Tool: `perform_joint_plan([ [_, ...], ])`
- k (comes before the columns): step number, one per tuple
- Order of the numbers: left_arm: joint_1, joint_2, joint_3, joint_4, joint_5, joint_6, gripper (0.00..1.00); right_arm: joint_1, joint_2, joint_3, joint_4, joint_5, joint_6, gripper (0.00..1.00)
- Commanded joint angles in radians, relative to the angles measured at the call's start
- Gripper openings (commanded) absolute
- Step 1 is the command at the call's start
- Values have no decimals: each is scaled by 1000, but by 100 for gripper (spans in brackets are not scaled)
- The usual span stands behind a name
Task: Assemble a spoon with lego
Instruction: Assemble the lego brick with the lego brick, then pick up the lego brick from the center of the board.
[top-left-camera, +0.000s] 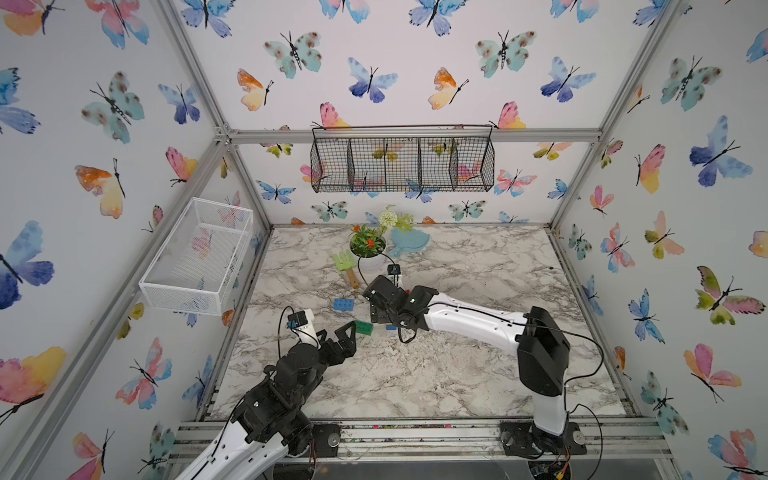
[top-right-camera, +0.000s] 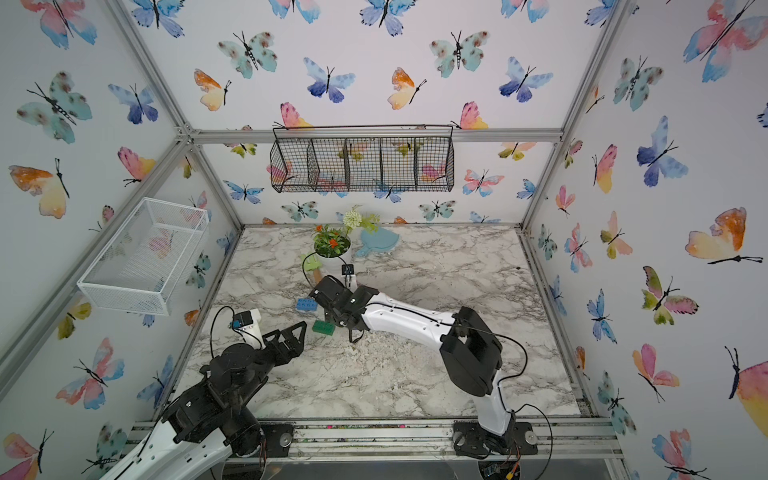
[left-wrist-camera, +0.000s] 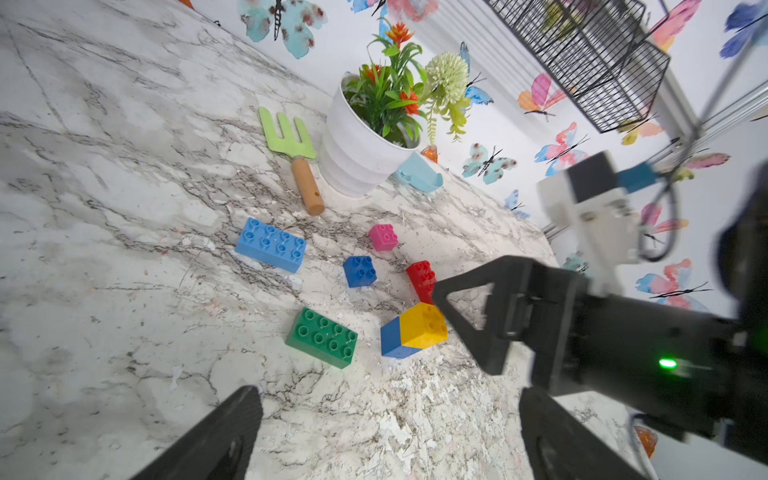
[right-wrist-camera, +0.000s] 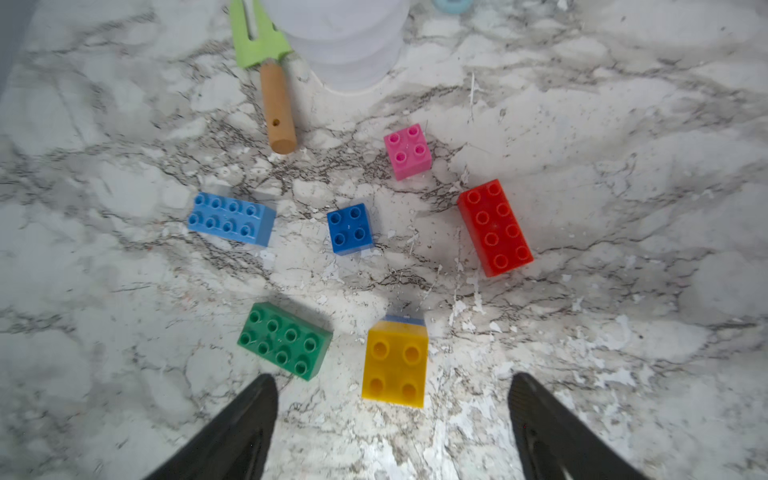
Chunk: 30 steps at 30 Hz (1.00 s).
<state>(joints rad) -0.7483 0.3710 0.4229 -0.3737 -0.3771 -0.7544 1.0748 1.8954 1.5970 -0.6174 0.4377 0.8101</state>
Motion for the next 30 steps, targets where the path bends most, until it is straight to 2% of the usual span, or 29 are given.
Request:
perform_joint_plan([
  [1, 2, 130, 74, -51, 17, 9, 98, -49, -125, -69, 33, -27, -81, 97],
  [3, 30, 247, 118, -55, 90, 47, 98, -66, -186, -124, 68, -56, -128, 98],
  [5, 94, 394, 177, -97, 192, 84, 98, -92, -239, -170, 75, -86, -165, 98],
  [8, 141, 555, 210, -75, 289, 195, 98, -146, -312, -240, 116, -165, -235, 98],
  [11, 144, 711, 274, -129, 241, 228, 98, -189, -366, -284, 124, -196, -285, 98],
  [16, 151, 917, 373, -168, 224, 309, 98, -220, -406, -331, 113, -228, -344, 98],
  [19, 165, 1018, 412, -188, 166, 328, 98, -237, -426, -365, 124, -248, -360, 98],
  [24, 196, 1113, 433, -172, 119, 357, 99, -252, -451, -405, 130, -252, -380, 98],
  [30, 201, 1171, 457, -124, 159, 400, 100, -268, -460, -436, 150, -262, -385, 98],
])
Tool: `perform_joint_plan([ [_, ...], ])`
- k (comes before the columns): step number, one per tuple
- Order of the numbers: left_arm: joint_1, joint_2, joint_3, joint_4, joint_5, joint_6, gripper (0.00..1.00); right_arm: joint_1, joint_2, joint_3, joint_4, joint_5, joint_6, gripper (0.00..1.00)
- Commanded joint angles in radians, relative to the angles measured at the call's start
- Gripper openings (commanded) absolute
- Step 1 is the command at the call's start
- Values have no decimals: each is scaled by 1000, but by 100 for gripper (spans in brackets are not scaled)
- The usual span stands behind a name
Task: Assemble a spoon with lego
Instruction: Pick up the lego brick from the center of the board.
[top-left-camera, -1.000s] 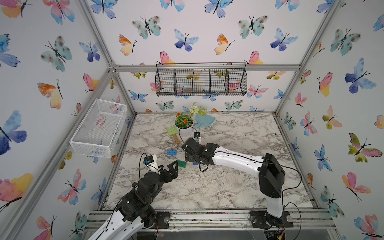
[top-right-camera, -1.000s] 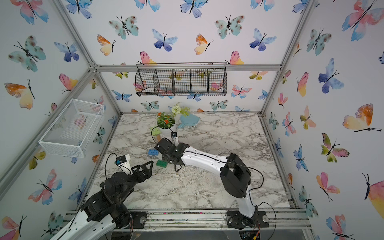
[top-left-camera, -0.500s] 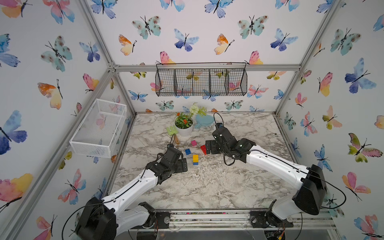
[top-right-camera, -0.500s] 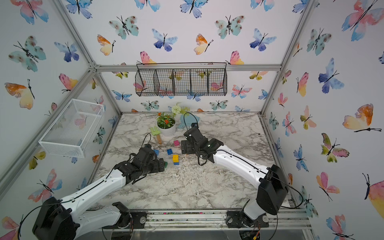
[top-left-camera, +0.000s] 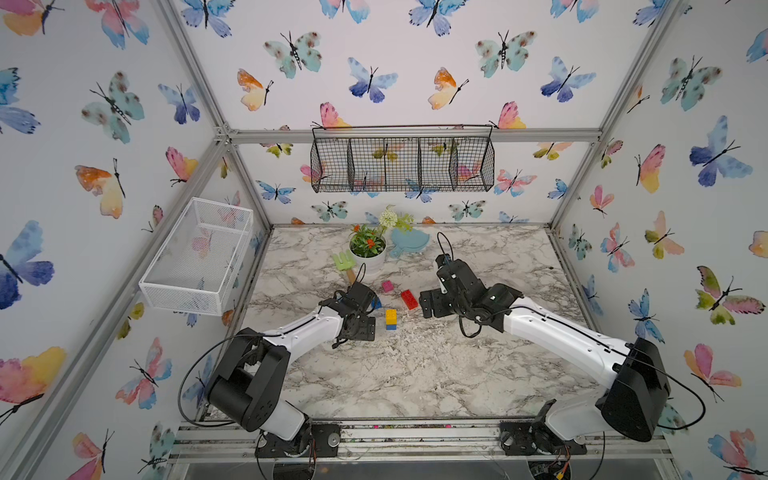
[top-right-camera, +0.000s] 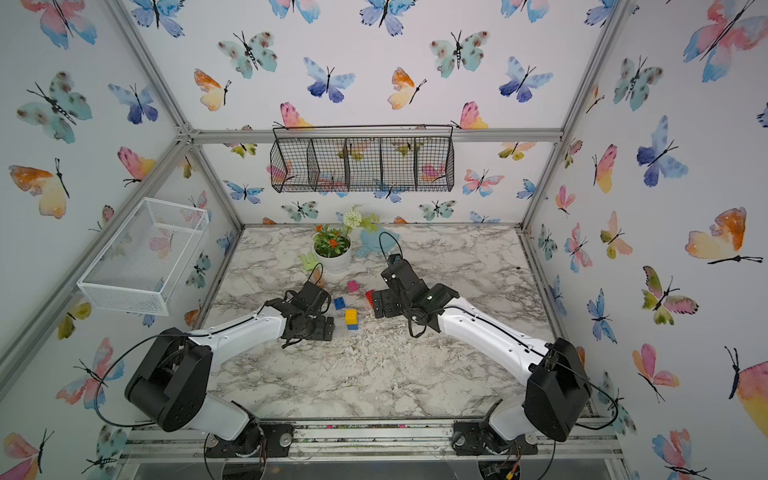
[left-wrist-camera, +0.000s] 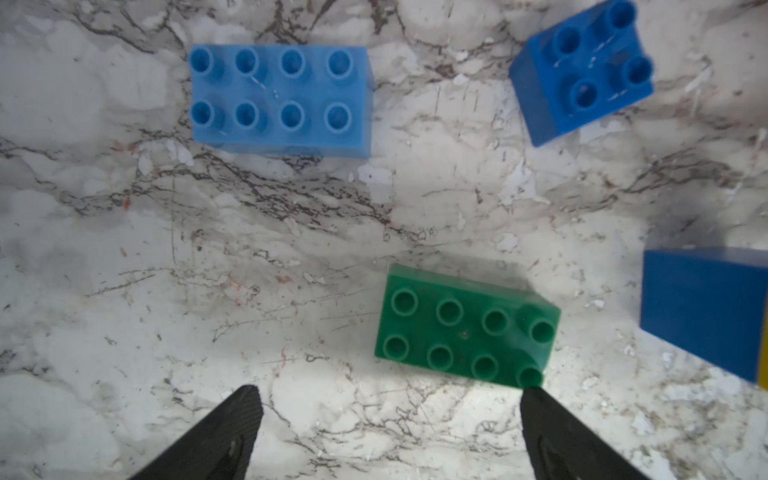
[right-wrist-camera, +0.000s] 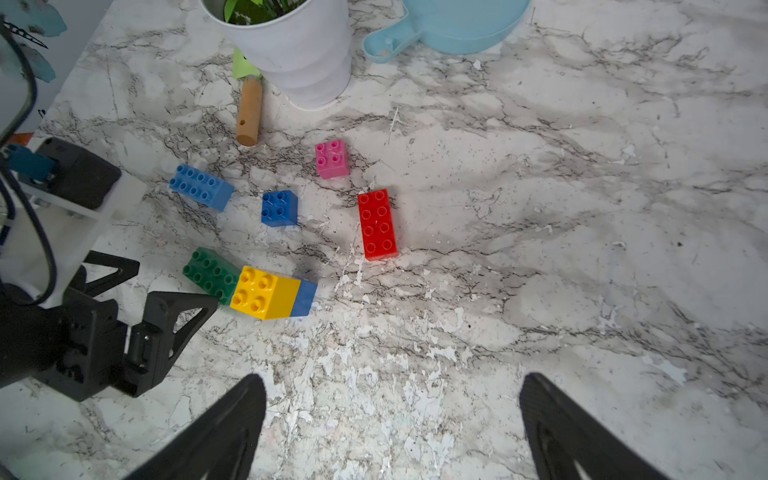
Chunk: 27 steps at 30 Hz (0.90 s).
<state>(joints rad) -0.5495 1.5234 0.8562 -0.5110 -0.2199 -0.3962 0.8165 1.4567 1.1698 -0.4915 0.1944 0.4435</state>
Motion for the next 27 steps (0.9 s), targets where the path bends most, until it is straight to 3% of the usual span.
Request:
perform_joint_plan([
  [1, 1, 23, 24, 21, 7, 47, 100, -10, -19, -10, 26, -22, -17, 98],
  [14, 0, 35, -11, 159, 153, 52, 98, -11, 25, 22, 24, -41, -19, 98],
  [27, 32, 66, -10, 111, 86, 39, 86, -11, 48, 4, 35, -44, -6, 97],
])
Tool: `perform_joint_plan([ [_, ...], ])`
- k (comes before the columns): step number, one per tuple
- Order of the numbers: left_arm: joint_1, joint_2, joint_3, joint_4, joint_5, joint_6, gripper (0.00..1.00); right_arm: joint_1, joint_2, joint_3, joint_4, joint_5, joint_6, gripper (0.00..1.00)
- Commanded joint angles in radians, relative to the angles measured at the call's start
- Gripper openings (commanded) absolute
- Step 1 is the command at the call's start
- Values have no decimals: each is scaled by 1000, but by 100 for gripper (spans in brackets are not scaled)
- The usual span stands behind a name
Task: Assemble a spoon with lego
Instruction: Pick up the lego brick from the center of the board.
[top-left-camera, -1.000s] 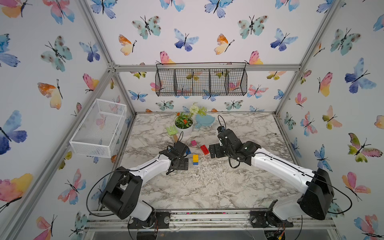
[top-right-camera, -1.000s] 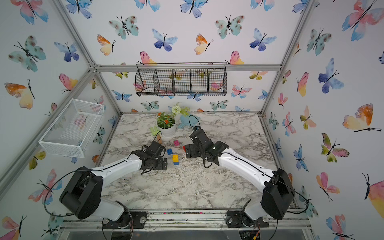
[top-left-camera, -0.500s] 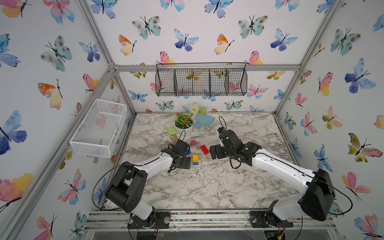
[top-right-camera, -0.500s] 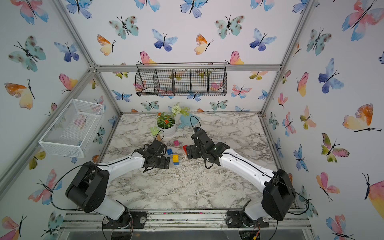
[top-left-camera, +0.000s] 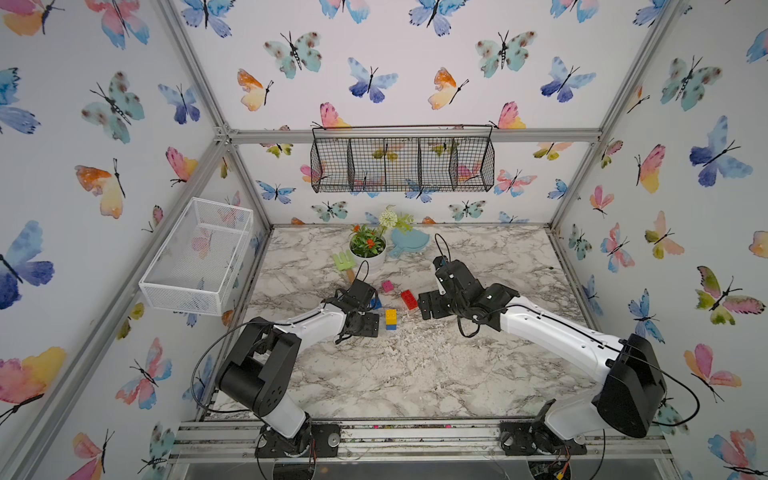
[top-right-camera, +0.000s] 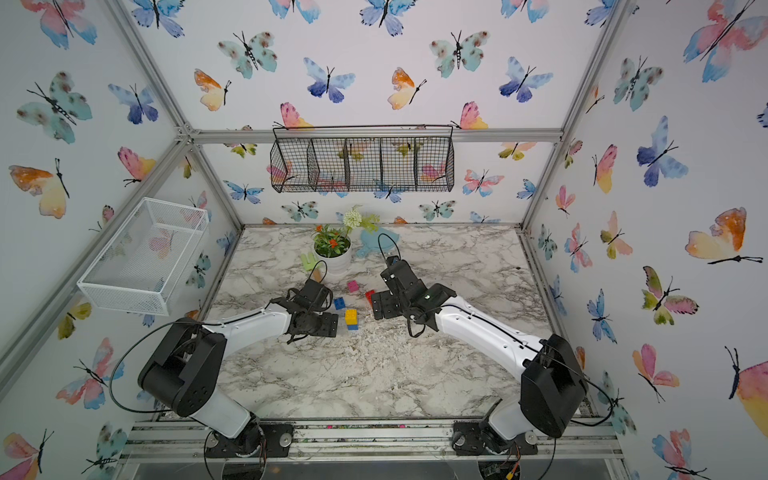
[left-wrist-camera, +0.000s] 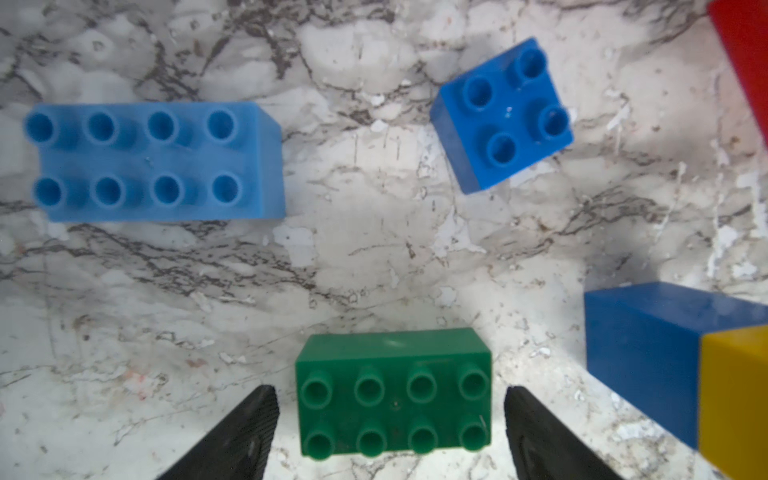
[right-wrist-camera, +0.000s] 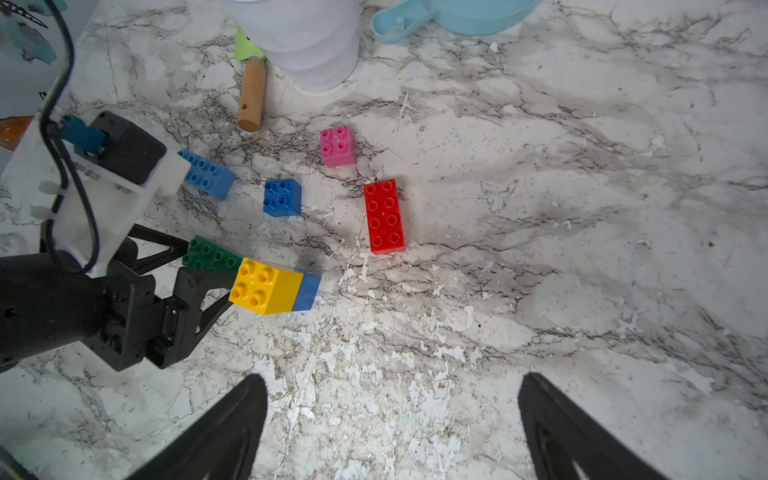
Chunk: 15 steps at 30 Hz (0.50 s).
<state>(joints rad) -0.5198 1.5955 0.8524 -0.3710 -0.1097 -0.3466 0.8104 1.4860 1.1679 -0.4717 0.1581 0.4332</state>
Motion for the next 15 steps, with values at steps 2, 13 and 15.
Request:
perform_joint_plan([
  [2, 3, -4, 0, -28, -28, -14, 86, -5, 23, 7, 15, -9, 4, 96],
  [13, 3, 18, 16, -1, -19, -17, 76, -5, 23, -15, 19, -15, 8, 95],
  [15, 2, 18, 17, 3, -12, -22, 73, -5, 25, -20, 23, -20, 9, 95],
])
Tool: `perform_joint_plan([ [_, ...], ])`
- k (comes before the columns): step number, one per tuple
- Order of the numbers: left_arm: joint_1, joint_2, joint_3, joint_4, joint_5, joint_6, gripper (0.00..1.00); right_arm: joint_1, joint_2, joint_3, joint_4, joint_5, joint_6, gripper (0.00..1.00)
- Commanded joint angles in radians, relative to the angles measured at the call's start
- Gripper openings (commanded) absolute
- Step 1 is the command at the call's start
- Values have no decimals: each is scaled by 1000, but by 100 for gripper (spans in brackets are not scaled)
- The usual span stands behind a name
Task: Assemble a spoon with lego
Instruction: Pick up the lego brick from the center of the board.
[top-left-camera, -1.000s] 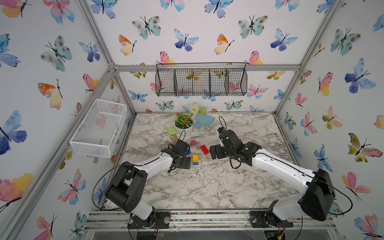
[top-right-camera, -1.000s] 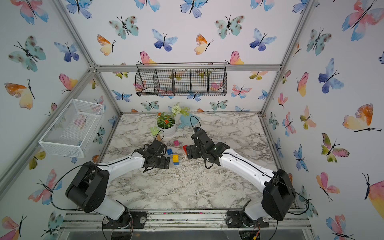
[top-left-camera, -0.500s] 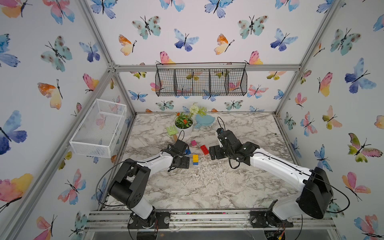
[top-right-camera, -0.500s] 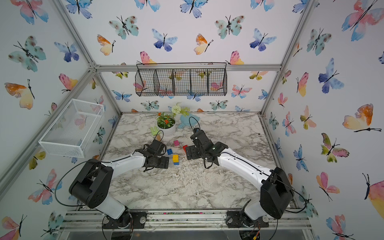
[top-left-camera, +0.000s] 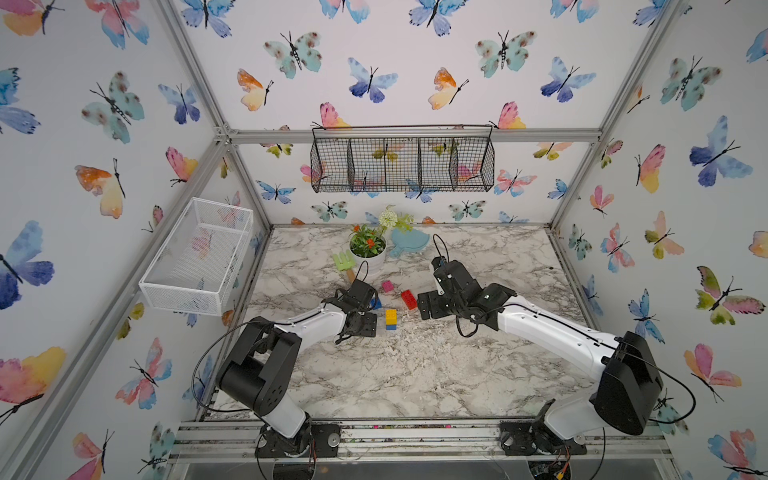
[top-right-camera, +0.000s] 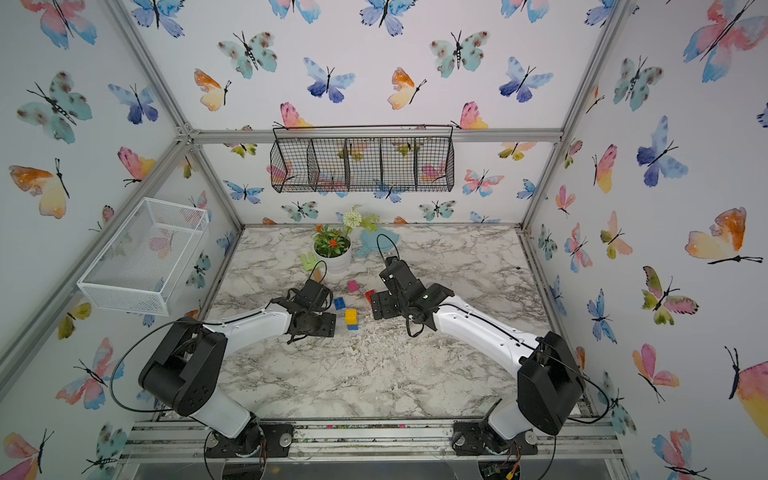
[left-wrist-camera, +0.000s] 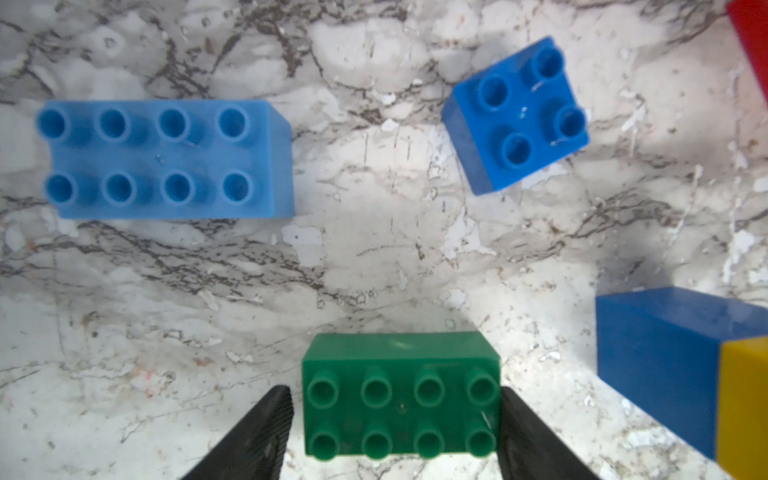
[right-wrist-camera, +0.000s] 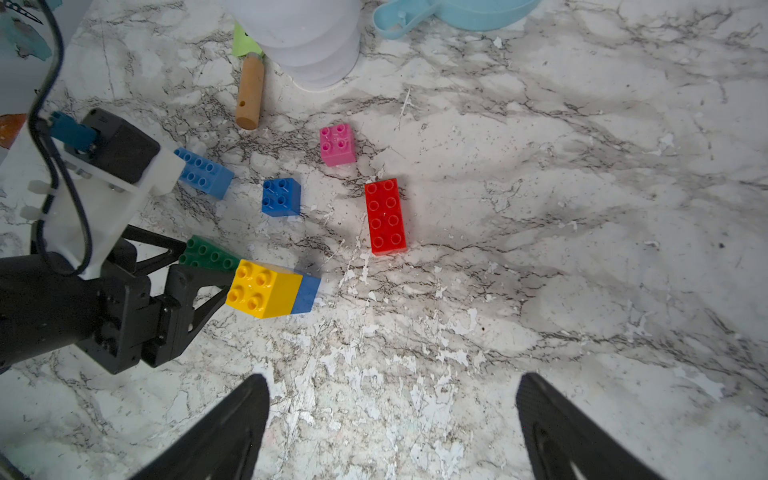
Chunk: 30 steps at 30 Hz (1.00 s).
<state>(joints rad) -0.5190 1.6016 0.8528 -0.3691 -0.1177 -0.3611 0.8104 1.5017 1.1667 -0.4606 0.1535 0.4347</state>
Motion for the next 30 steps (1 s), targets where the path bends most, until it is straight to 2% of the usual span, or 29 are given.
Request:
perform_joint_plan([
  [1, 1, 13, 15, 7, 4, -7, 72, -5, 11, -19, 14, -17, 9, 95],
  [5, 0, 25, 17, 11, 4, -5, 65, -5, 14, -21, 15, -20, 7, 95],
  [9, 0, 22, 14, 9, 9, -1, 53, -5, 14, -25, 13, -23, 5, 94],
  [15, -9, -72, 14, -67, 40, -23, 40, -5, 7, -26, 12, -31, -4, 94],
  [20, -60, -227, 54, -202, 87, -80, 34, -7, -4, -3, -20, -34, -19, 94],
  [24, -148, -310, 138, -349, 65, -134, 31, -10, -10, 6, -56, -29, -33, 94],
  [27, -204, -318, 213, -436, 59, -183, 25, -14, -26, 0, -74, -32, -33, 94],
  [30, -217, -295, 249, -470, 79, -232, 23, -22, -47, -10, -89, -25, -31, 94],
])
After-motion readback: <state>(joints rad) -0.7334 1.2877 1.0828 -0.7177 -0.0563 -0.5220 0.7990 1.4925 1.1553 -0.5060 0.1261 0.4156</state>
